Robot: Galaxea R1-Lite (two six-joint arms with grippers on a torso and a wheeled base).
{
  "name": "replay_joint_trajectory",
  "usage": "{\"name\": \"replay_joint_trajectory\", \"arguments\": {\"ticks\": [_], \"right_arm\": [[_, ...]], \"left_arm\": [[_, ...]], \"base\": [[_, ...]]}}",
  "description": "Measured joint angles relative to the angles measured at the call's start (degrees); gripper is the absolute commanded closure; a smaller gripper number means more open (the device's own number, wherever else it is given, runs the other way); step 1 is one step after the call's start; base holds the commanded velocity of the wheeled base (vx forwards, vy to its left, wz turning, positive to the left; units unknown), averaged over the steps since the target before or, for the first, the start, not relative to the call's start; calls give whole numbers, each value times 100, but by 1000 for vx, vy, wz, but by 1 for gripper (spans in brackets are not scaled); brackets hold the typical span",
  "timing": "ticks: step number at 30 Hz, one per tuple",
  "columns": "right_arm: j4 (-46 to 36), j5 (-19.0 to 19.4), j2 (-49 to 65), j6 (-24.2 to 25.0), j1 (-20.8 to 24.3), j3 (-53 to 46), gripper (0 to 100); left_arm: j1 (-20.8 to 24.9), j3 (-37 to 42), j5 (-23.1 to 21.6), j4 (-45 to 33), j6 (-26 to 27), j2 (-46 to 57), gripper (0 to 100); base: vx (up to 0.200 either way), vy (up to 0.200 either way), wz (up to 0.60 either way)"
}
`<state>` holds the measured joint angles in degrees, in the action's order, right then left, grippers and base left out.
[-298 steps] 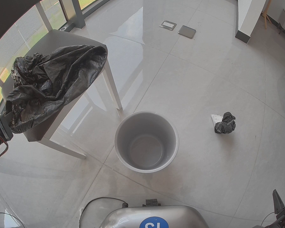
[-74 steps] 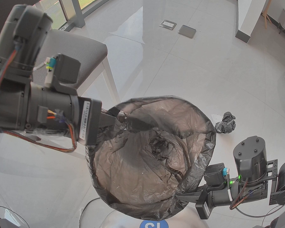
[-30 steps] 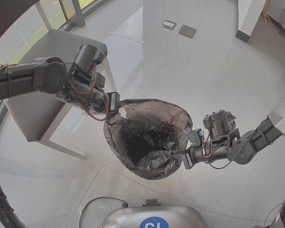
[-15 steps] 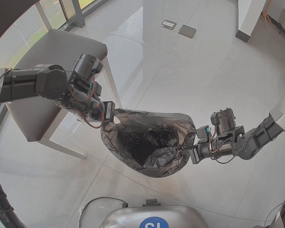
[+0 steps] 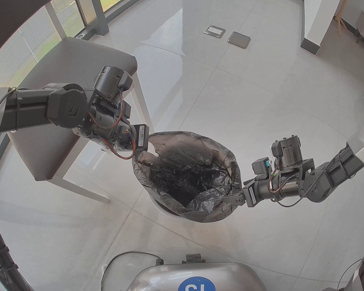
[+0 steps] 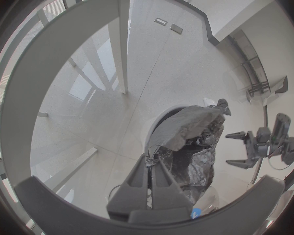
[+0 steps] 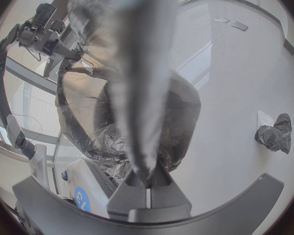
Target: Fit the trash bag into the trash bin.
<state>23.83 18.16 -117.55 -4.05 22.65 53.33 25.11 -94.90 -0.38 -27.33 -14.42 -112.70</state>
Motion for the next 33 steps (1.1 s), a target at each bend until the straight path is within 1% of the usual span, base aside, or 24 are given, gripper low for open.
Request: {"name": "replay_joint_trajectory", "arguments": {"ticks": [4,6,10,18,27,28,33], "right_arm": [[-5,1,182,2,-22,-77,0],[-7,1,262,0,-24,-100,0],[-9,1,468,-2,-22,-162,0],[-13,1,755,-11,33,-317,0],[-16,1,937,-152,39,-463,0],[-20,1,948,-154,39,-478,0],[-7,0,986,-158,41,-502,0]], "left_arm": [[-32,63,16,-20,79,-6,100],[-73,188,38,-1,227,-4,100],[-296,413,78,148,430,-39,100],[-527,434,56,467,471,-183,100],[-623,205,33,524,466,-439,100],[-627,166,30,524,466,-477,0],[-646,122,35,473,472,-590,0]], "base": [[0,0,0],[0,0,0],[0,0,0],[0,0,0],[0,0,0],[0,0,0],[0,0,0]]}}
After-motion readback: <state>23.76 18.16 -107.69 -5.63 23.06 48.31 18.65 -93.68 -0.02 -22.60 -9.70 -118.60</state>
